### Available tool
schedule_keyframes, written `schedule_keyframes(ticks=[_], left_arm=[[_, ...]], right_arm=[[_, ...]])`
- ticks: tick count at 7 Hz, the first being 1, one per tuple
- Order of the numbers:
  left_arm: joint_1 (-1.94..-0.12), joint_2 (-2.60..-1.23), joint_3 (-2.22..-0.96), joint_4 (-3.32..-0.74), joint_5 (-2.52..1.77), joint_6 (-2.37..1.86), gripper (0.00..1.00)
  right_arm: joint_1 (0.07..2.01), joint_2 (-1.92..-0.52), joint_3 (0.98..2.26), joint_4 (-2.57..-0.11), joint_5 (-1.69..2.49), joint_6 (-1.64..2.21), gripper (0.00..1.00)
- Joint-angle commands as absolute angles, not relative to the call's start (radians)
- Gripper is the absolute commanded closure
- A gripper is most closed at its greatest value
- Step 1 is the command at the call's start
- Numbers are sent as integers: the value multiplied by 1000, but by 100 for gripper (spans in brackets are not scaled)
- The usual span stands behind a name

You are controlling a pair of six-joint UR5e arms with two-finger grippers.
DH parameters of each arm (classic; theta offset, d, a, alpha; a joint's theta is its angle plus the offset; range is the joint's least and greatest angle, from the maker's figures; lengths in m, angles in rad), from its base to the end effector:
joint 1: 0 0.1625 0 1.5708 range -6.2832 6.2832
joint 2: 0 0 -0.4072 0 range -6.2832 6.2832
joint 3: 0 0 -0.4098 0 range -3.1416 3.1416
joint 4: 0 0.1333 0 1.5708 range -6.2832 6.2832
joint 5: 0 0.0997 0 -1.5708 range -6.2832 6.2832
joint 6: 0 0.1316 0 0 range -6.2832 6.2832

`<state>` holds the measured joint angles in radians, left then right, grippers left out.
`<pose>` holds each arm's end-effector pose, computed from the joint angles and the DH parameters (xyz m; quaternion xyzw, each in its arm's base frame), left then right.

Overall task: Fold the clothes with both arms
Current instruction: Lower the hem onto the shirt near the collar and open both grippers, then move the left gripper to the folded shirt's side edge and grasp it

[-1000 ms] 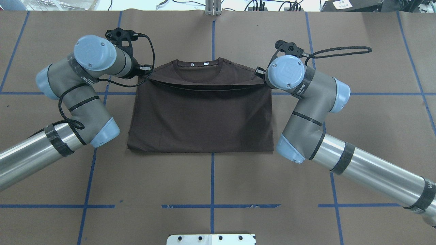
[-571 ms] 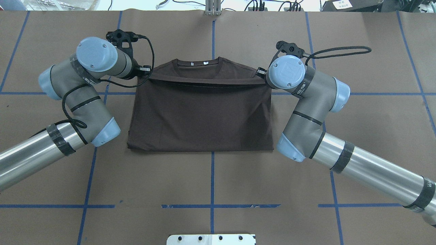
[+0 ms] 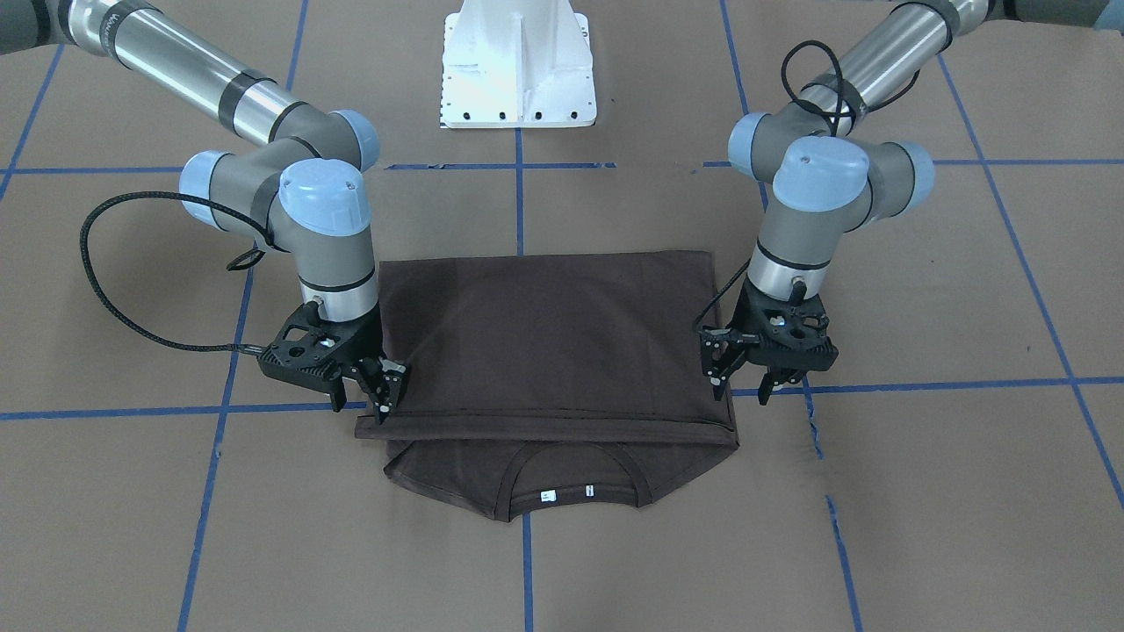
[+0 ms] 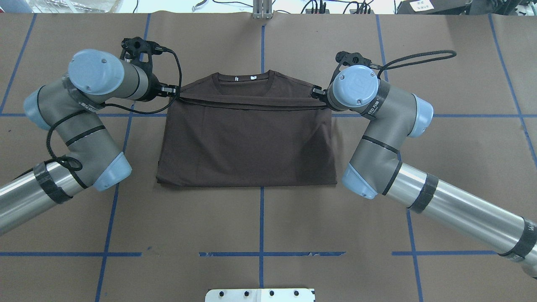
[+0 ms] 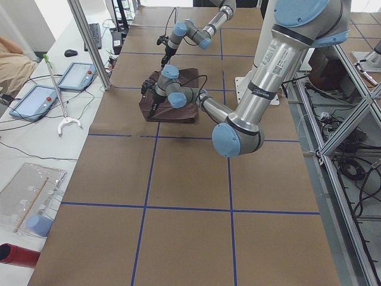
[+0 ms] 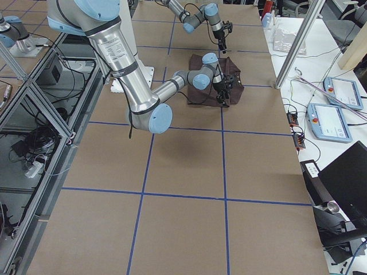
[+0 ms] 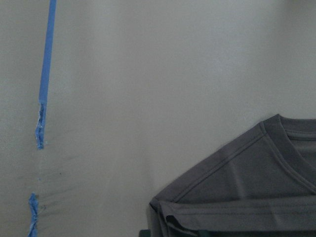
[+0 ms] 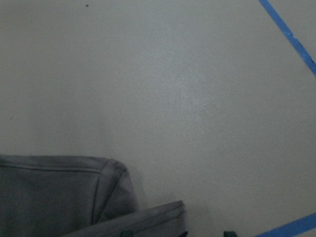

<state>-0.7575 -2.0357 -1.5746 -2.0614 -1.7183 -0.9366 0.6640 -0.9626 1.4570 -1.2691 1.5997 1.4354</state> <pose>0.4390 -0.5720 0.3345 0.2448 0.3951 -0.0206 0.8852 -0.5165 -0.5686 0.3230 0.1386 -0.3622 0.2354 0.8912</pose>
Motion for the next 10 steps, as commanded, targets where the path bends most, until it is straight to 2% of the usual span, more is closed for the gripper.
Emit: schedule_keyframes(ticks=[1,2,3,4,9,10], left_arm=[[-714,-1871,-1783,-2066,-1718,-971,0],[-692,-1805,-1839,-2072,-1717,-1059,1],[-625,-1768,-1845,-2107,-1703,-1232,28],[-545,-1760,-1835,-2132,-1628,-1320,46],[-462,-1756,-1827,-2128,-1612,-1368,48],[-459,-1756,-1825,-2126,-1612,-1368,65]], right_arm=[[666,-994,1505,-1269,1617,1419,0],[666,-996,1517,-1269,1617,1419,0],[666,-996,1520,-1269,1614,1419,0],[666,-996,1522,-1269,1612,1419,0],[666,-997,1519,-1269,1612,1419,0],[666,-997,1519,-1269,1612,1417,0]])
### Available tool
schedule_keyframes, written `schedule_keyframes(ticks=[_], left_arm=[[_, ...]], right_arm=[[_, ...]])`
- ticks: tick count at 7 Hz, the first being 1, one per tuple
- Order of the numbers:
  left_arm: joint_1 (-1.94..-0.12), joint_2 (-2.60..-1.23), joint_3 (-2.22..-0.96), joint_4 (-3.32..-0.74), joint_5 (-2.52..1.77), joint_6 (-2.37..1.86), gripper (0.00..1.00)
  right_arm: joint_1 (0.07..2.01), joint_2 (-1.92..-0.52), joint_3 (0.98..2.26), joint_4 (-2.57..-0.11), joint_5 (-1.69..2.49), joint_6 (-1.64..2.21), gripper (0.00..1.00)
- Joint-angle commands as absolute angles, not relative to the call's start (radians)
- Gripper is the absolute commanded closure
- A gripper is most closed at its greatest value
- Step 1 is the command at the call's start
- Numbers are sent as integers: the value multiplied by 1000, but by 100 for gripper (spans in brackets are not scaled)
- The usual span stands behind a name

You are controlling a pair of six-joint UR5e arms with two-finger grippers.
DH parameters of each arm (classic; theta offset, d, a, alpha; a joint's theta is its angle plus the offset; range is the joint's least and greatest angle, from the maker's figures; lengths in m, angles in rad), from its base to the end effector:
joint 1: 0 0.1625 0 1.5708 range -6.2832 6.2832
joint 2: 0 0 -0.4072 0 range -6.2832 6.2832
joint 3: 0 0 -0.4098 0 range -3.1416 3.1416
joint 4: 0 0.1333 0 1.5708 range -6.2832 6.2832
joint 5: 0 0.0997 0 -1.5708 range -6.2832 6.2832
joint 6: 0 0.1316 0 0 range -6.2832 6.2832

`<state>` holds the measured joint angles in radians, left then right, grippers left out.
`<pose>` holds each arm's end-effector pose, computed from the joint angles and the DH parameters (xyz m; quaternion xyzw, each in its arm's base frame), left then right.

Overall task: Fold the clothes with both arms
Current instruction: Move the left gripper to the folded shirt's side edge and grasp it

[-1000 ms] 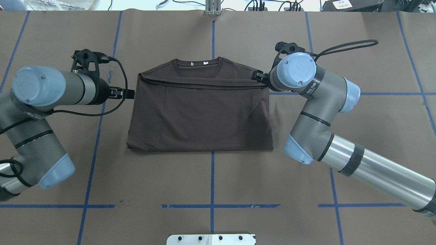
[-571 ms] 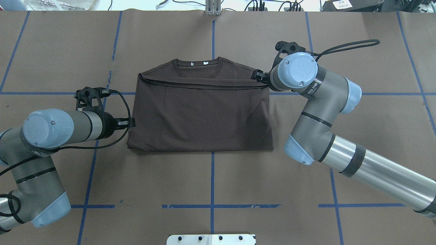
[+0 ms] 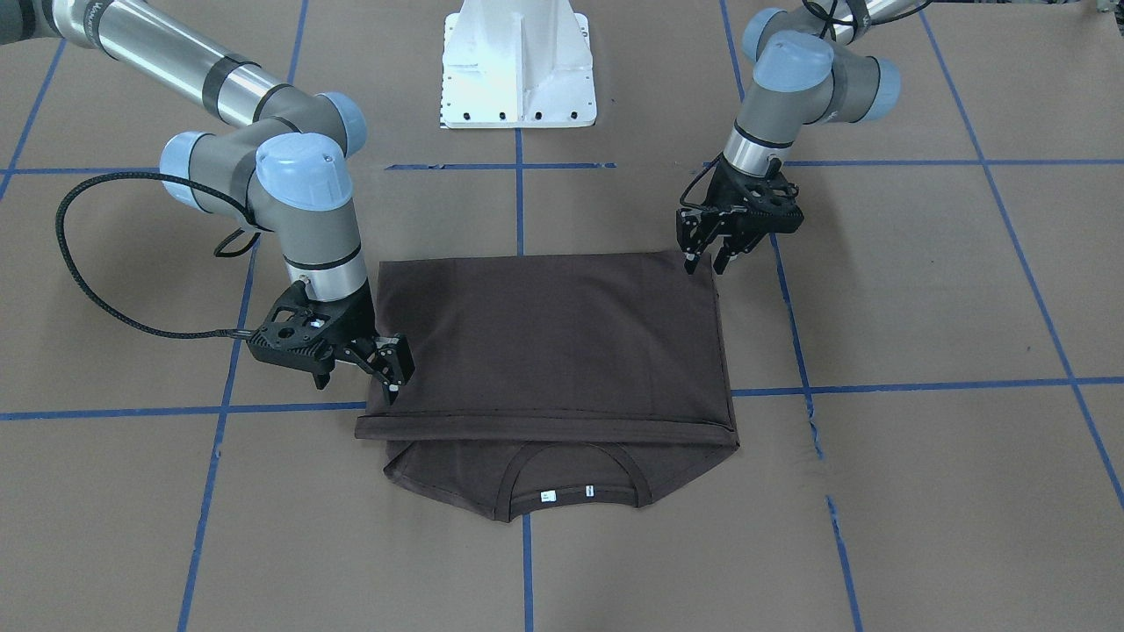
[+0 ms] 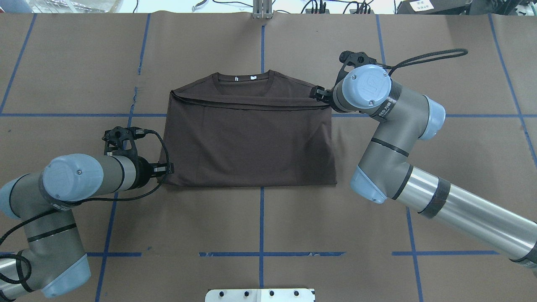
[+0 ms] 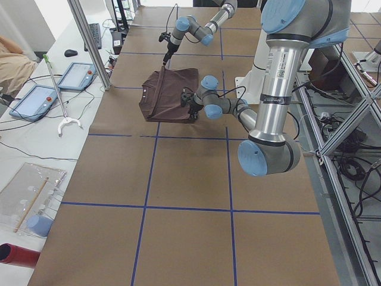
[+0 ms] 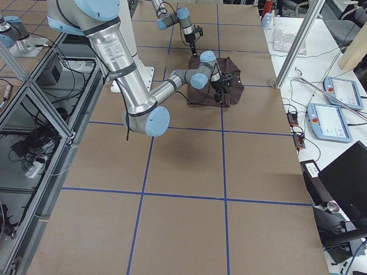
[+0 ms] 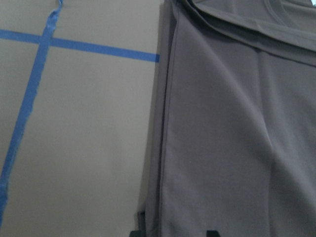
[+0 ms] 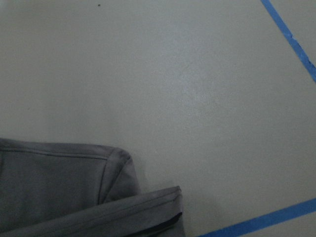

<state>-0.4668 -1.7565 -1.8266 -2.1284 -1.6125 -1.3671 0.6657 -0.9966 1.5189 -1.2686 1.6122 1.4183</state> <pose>0.4874 -0.3888 0.3749 0.1403 0.4583 -0.1052 0.8713 -0.5035 -0.5579 0.3160 0.1419 -0.3751 0.2245 0.8881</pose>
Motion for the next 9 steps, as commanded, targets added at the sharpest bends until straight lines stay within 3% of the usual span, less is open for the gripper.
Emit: schedule_keyframes(ticks=[1,2,3,4,7,9], left_arm=[[-459,-1755,-1824,-2123,-1611,-1368,86],[-459,-1755,-1822,-2122,-1609,-1367,85],[-459,-1755,-1824,-2121,-1608,-1367,97],[-457,-1743,-1825,-2121,-1608,-1361,100],[-548,-1733,-1797,-2120,-1608,-1162,100],[-708,-1915,-1565,-2121,-1606,-1024,100]], right_arm=[[666,-999,1519,-1269,1612,1417,0],[666,-999,1519,-1269,1612,1417,0],[664,-999,1517,-1269,1612,1417,0],[664,-999,1517,-1269,1612,1417,0],[664,-999,1516,-1269,1612,1417,0],[664,-999,1519,-1269,1611,1419,0]])
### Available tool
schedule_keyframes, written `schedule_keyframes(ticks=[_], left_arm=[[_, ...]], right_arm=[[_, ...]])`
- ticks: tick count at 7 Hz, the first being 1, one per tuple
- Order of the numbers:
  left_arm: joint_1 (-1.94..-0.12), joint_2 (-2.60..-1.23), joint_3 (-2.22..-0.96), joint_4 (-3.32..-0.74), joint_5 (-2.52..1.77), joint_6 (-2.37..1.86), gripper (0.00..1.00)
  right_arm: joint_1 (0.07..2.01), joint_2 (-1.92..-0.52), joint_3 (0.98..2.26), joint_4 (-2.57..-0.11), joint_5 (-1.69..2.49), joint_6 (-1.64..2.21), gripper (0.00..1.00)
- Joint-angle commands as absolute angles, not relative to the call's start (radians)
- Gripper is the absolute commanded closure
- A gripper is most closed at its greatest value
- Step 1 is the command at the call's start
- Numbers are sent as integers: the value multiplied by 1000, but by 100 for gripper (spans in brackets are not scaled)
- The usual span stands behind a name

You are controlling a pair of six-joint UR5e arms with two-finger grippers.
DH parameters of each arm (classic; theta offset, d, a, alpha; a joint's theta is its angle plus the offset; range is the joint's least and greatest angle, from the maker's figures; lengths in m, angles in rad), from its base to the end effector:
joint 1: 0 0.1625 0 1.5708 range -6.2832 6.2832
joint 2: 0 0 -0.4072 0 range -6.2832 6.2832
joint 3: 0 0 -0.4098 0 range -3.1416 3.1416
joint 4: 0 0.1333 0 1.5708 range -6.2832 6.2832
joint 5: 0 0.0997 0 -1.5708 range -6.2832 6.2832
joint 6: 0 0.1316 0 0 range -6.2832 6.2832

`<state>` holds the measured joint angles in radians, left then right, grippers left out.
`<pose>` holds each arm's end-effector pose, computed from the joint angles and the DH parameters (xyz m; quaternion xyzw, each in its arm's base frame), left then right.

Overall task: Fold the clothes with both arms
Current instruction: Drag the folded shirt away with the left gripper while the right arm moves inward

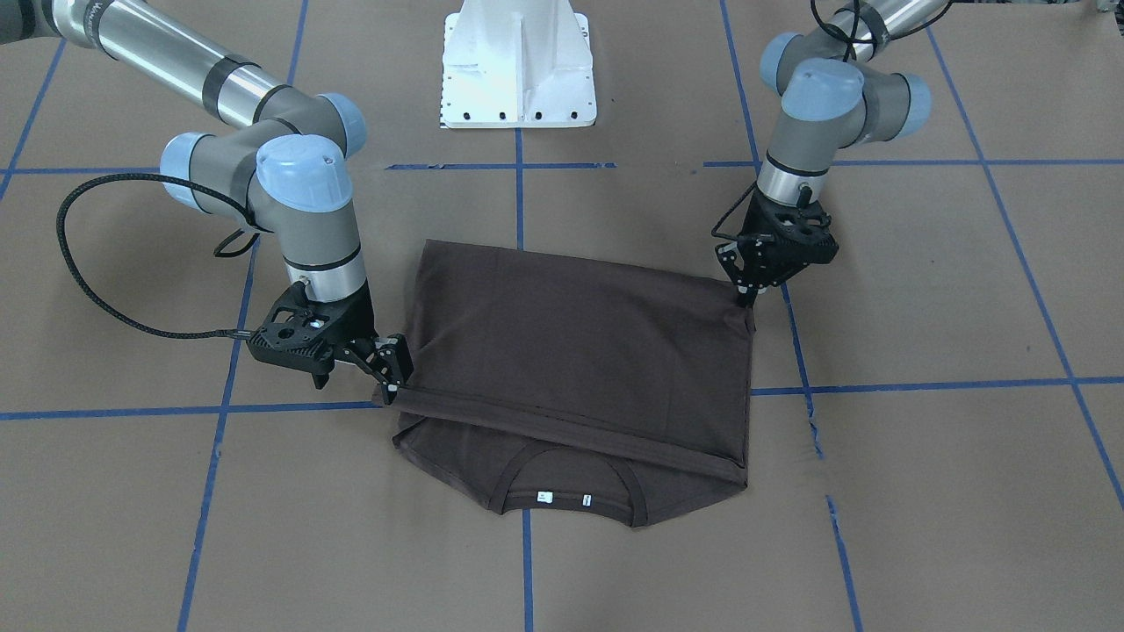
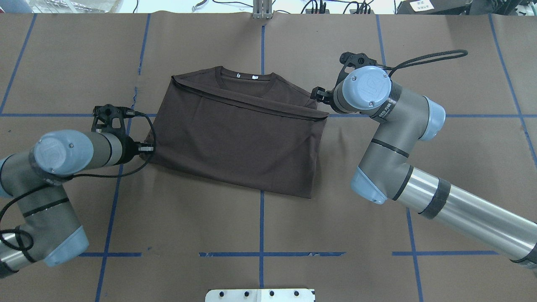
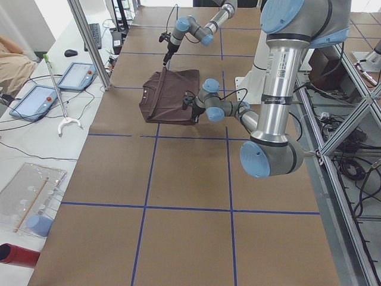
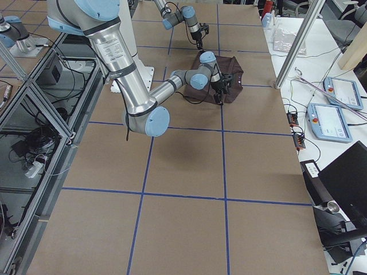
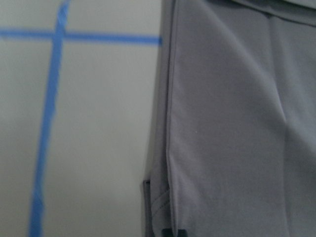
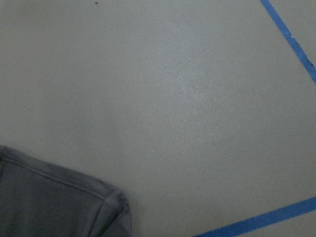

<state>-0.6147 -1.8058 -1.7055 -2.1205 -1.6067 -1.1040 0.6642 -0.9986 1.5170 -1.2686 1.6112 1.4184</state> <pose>0.4503 -0.4753 0.4109 0.2146 0.3886 -0.0583 0.8942 -0.5043 -0.5573 0.3185 0.1413 -0.3734 0.2243 0.8890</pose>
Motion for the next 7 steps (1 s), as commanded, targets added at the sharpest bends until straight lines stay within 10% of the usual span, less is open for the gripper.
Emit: schedule_keyframes(ticks=[1,5,6,7], left_arm=[[-789,-2025,-1425,-2131,-1606,-975,100],[-922,-2315,-909,-2346,-1606,-850,100],[-923,-2303,-913,-2352,-1606,-806,1],[-946,-2299,-958,-2349,-1621,-740,0]], right_arm=[[663,-997,1519,-1269,1611,1419,0],[663,-994,1542,-1269,1612,1428,0],[657,-988,1540,-1269,1612,1434,0],[647,-976,1537,-1269,1611,1457,0]])
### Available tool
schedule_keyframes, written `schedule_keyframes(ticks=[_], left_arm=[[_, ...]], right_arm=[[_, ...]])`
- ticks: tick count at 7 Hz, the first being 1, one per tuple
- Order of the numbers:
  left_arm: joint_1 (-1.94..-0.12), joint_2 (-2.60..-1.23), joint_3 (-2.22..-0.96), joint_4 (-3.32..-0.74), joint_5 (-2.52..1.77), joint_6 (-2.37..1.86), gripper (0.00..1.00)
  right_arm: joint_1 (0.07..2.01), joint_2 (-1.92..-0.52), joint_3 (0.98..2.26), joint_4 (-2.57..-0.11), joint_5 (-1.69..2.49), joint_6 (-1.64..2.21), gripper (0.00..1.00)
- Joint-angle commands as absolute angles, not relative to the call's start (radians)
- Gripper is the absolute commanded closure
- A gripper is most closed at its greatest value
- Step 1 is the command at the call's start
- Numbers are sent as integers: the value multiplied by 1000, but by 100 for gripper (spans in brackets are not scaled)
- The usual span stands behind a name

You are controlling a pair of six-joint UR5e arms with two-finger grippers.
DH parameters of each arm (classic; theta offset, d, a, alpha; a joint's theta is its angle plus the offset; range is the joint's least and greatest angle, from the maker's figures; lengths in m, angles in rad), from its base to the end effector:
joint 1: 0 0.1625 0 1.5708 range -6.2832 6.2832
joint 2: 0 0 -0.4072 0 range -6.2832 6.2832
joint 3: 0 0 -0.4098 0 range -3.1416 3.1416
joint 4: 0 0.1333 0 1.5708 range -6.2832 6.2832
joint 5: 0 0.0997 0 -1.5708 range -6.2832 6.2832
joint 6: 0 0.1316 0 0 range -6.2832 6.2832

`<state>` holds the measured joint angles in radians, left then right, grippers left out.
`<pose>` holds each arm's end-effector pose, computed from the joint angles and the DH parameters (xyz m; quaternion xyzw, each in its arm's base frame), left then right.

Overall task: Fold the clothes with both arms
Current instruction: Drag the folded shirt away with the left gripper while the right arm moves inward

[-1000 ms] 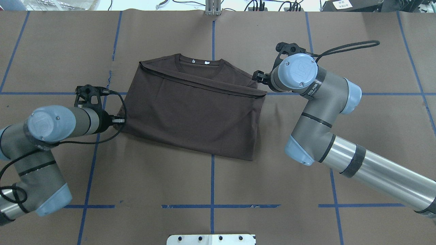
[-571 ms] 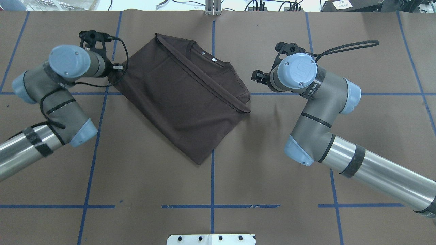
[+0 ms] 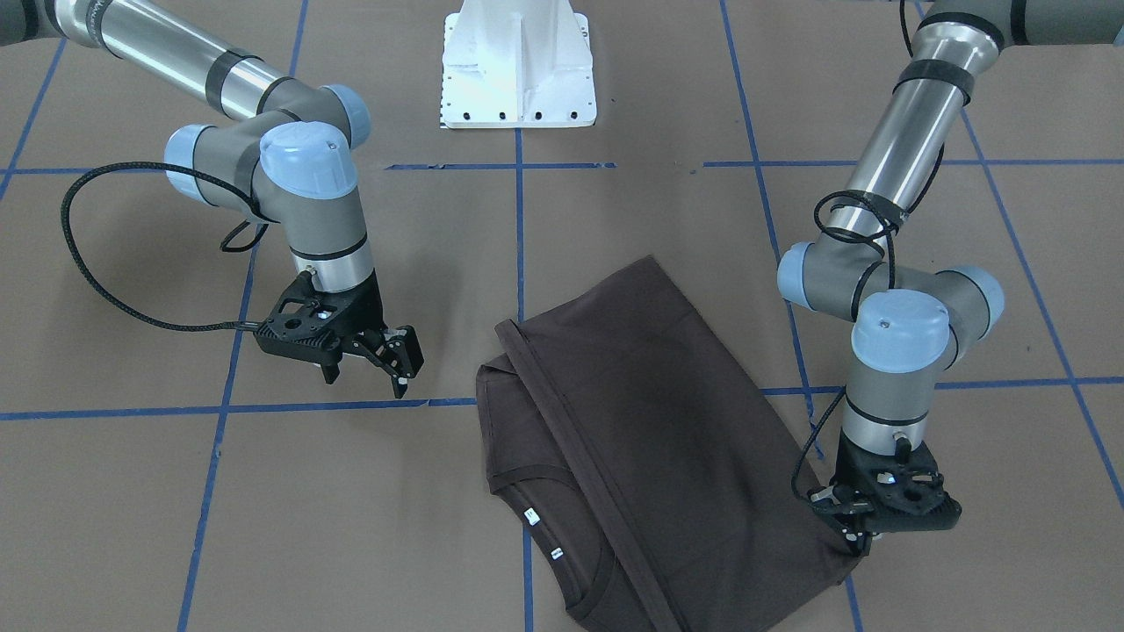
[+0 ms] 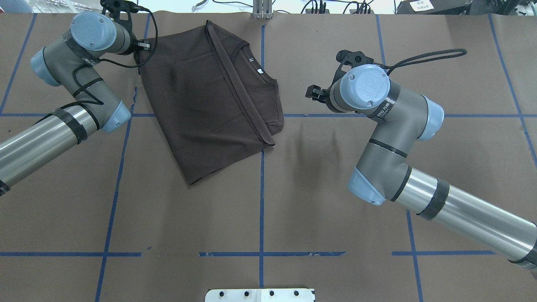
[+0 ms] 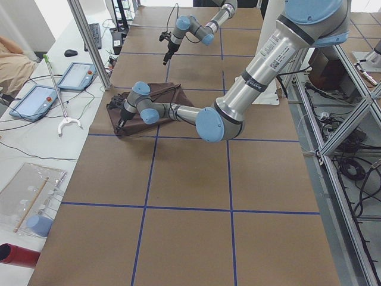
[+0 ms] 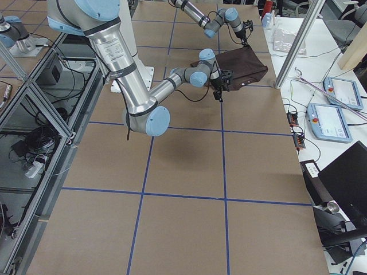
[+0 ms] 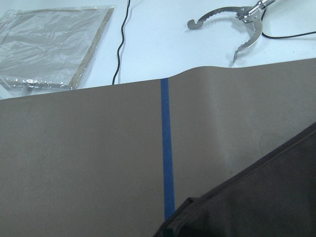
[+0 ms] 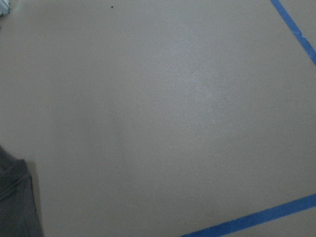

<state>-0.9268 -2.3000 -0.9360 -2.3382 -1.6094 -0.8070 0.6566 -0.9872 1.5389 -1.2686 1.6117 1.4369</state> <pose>0.4042 -0.7519 0.4375 0.3008 0.2902 -0.0659 0.9061 -0.5065 -0.5518 0.2987 0.1422 -0.3893 0.2270 0.8813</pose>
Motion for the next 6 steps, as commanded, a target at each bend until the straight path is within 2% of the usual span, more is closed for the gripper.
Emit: schedule_keyframes(ticks=[1,2,3,4,6], left_arm=[[-978,-2299,-994,-2342,-1763,-720,0],[-980,-2277,-1052,-2344,-1811,-730,0],[-970,-2217,-1169,-2336,-1818,-733,0],[-959,-2186,-1214,-2336,-1819,-736,0],[-940,-2184,-1218,-2339,-1818,-764,0]], right_arm=[[635,-936,1526,-1273,1608,1529,0],[615,-877,1482,-1275,1603,1572,2],[582,-792,1401,-1273,1545,1591,3],[560,-741,1341,-1273,1499,1592,11],[532,-689,1248,-1276,1491,1579,15]])
